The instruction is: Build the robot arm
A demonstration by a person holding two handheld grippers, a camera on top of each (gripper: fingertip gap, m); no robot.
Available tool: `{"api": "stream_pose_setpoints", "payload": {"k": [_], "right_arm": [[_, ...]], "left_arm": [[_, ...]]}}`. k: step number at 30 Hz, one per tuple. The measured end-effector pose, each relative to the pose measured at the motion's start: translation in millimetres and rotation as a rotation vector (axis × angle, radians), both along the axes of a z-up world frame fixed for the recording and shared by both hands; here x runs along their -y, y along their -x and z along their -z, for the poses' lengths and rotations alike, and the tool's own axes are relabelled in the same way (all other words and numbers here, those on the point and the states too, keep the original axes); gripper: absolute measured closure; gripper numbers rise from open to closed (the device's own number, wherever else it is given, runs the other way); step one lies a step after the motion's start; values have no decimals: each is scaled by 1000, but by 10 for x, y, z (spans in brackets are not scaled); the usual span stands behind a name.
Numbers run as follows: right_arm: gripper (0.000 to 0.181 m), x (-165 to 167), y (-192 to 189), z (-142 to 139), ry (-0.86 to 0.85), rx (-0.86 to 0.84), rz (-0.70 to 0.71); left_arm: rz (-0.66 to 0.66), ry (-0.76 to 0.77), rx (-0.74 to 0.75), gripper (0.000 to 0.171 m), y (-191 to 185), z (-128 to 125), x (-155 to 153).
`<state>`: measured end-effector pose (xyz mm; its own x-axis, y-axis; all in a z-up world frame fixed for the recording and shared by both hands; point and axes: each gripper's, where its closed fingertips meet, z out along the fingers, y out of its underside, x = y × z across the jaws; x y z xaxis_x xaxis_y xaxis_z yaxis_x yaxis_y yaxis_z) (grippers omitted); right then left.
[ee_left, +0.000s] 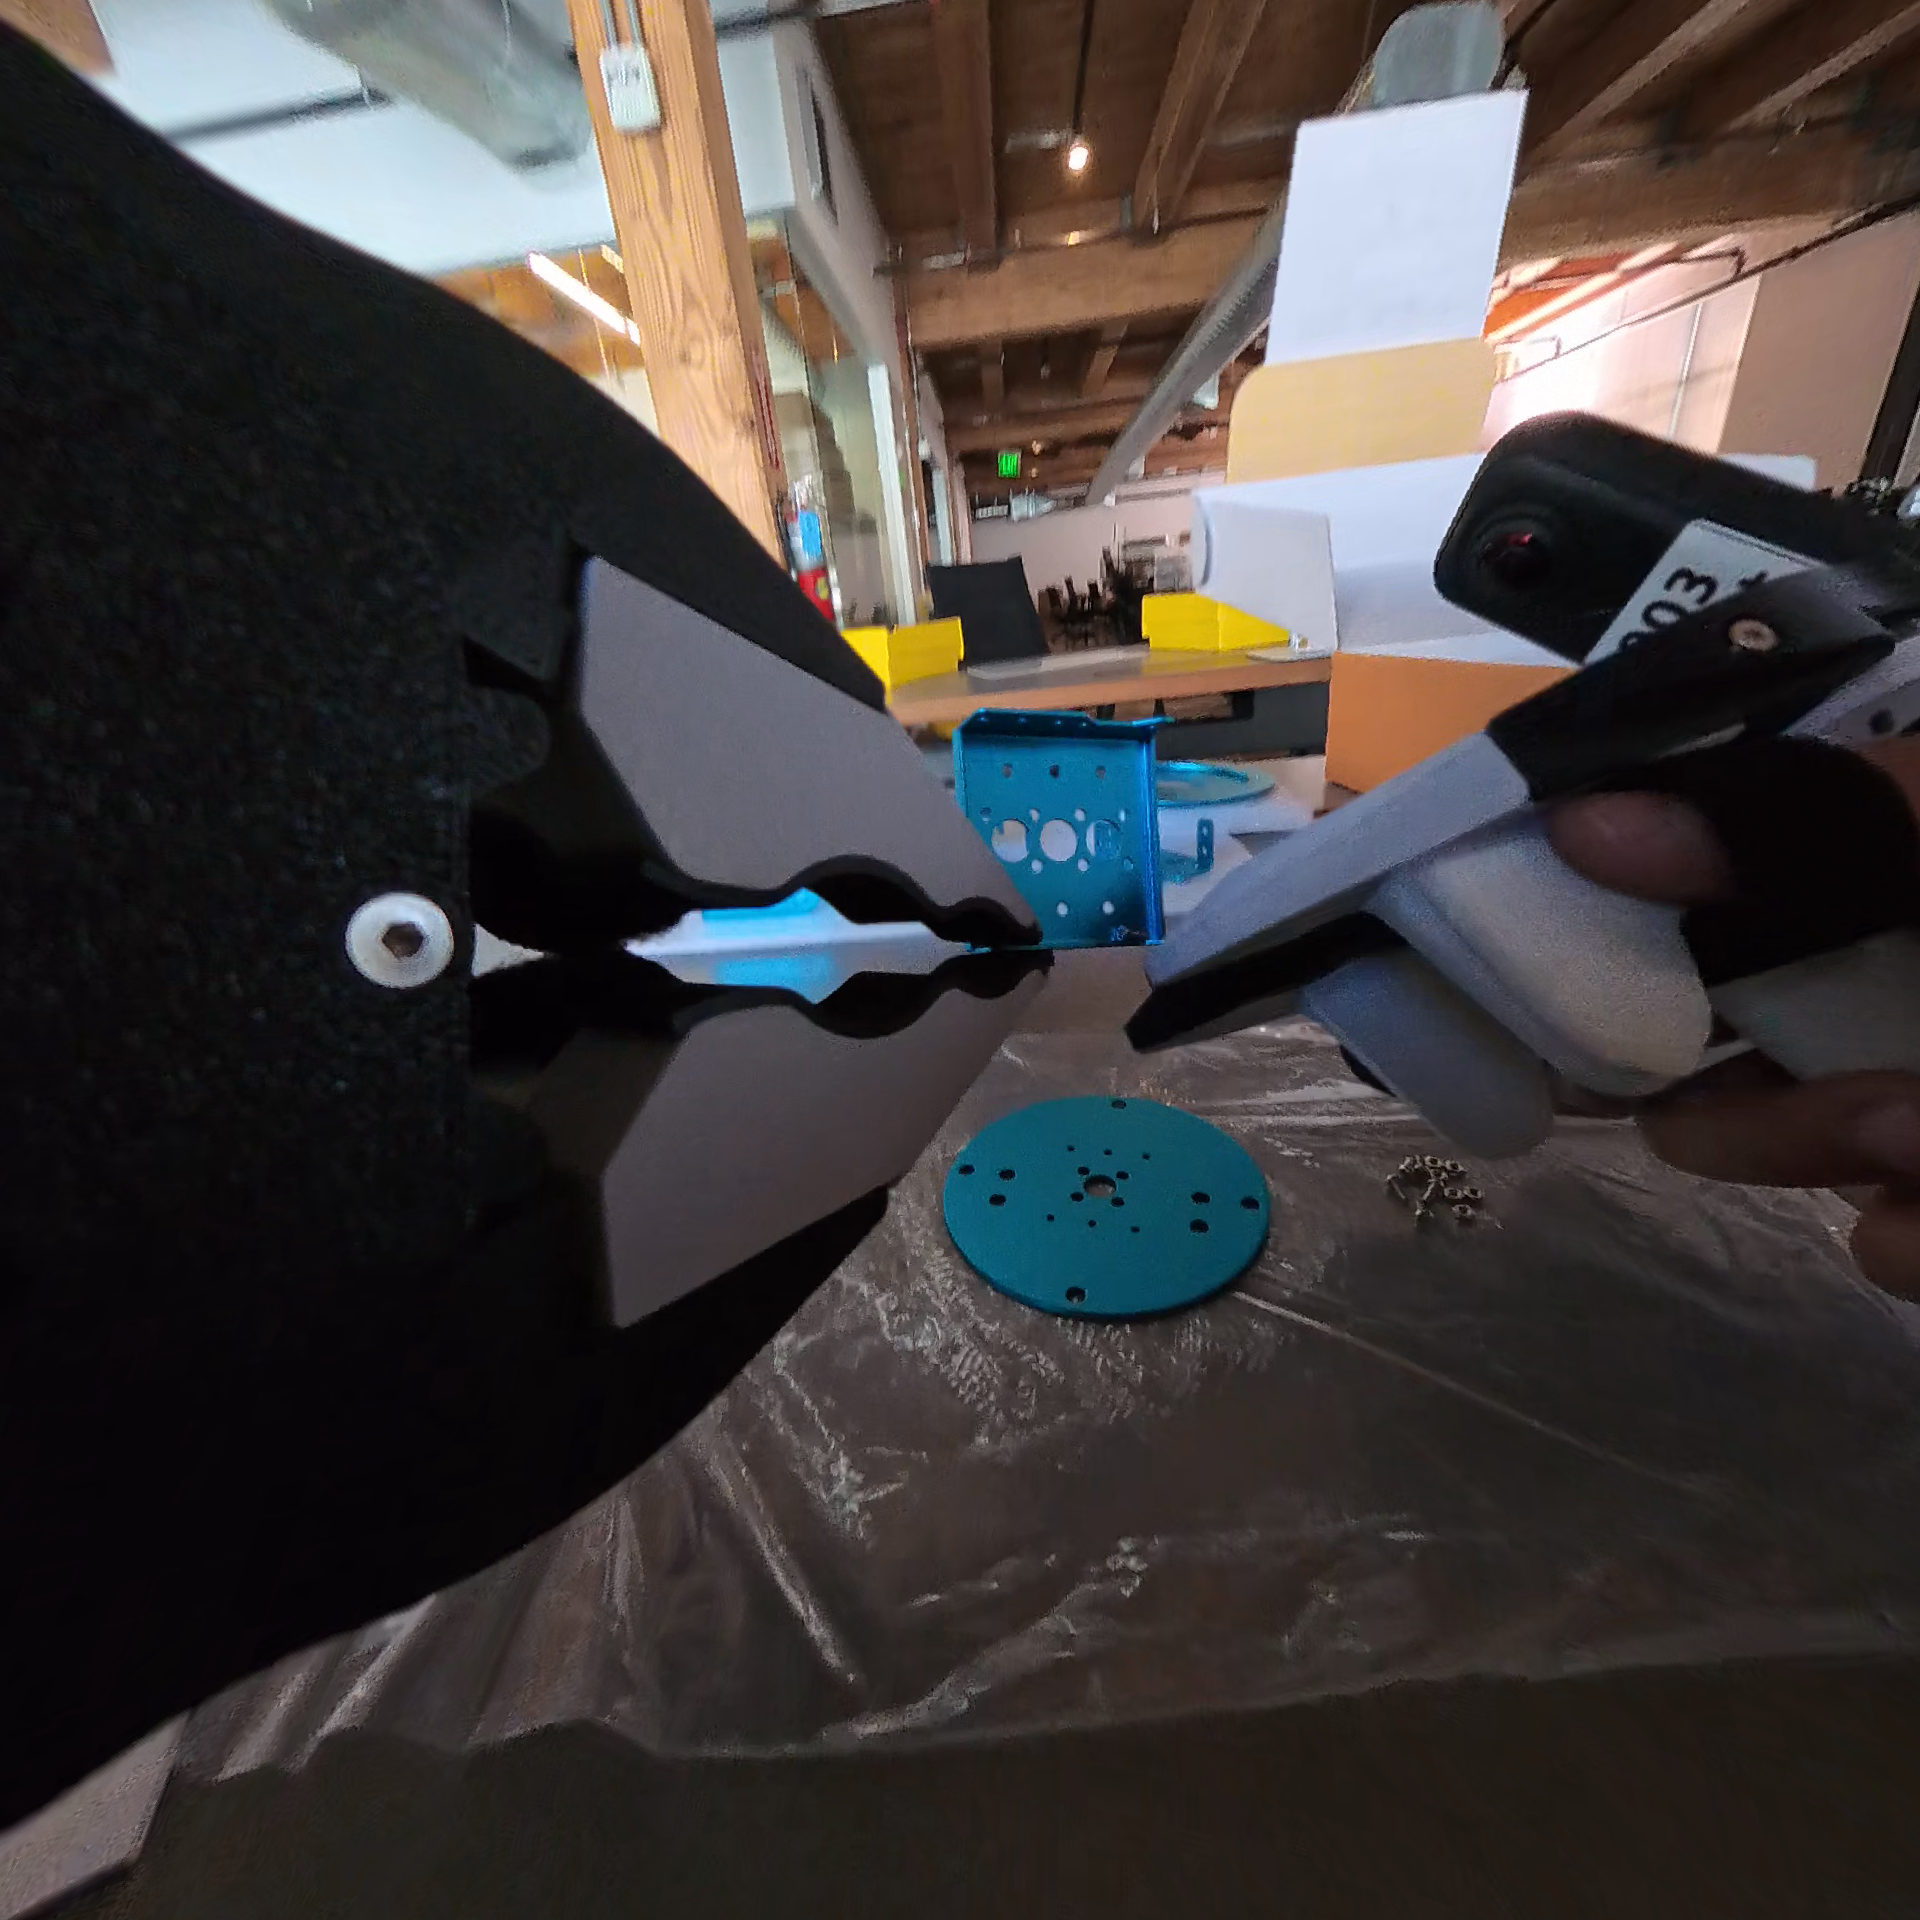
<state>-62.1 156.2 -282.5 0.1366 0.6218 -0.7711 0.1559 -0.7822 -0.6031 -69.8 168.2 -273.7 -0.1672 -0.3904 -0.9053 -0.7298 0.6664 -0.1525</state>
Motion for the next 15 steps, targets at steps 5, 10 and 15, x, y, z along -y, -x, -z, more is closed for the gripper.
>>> {"api": "stream_pose_setpoints", "payload": {"k": [5, 10, 15], "right_arm": [[167, -62, -83, -83, 70, -83, 38], [171, -96, -149, -186, 204, -220, 41], [180, -147, -158, -153, 297, -262, 74]], "left_arm": [[-7, -127, -15, 171, -64, -41, 3], [-25, -278, -35, 171, -90, -61, -15], [-30, -368, -57, 171, -106, -51, -18]]}}
